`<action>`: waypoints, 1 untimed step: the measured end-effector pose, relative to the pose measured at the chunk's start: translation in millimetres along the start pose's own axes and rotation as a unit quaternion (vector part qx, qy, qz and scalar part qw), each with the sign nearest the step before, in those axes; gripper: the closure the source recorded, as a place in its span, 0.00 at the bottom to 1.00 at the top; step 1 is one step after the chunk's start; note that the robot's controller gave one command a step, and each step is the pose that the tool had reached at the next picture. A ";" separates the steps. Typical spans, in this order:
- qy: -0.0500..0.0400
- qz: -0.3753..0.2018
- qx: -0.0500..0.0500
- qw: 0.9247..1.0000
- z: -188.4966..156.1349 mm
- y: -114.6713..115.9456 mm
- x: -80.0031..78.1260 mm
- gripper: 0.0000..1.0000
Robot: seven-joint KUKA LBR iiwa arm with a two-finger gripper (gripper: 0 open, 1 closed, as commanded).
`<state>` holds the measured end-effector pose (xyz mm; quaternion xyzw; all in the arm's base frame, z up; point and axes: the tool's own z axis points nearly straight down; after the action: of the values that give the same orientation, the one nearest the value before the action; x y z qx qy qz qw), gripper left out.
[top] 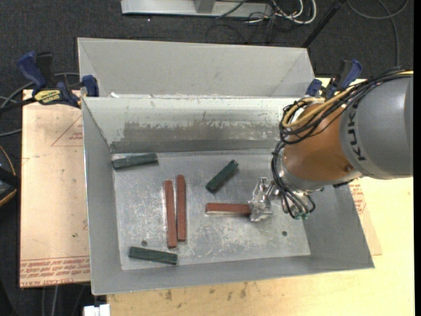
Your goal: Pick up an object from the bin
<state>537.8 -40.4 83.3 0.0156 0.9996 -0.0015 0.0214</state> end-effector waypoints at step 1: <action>0.021 -0.001 -0.001 1.000 1.9 0.5 9.7 0.00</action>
Offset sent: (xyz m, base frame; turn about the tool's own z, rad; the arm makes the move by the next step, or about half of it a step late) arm 0.0000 0.0000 0.0000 0.0000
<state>528.2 -39.6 81.0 0.0142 0.9999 -0.0002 0.0003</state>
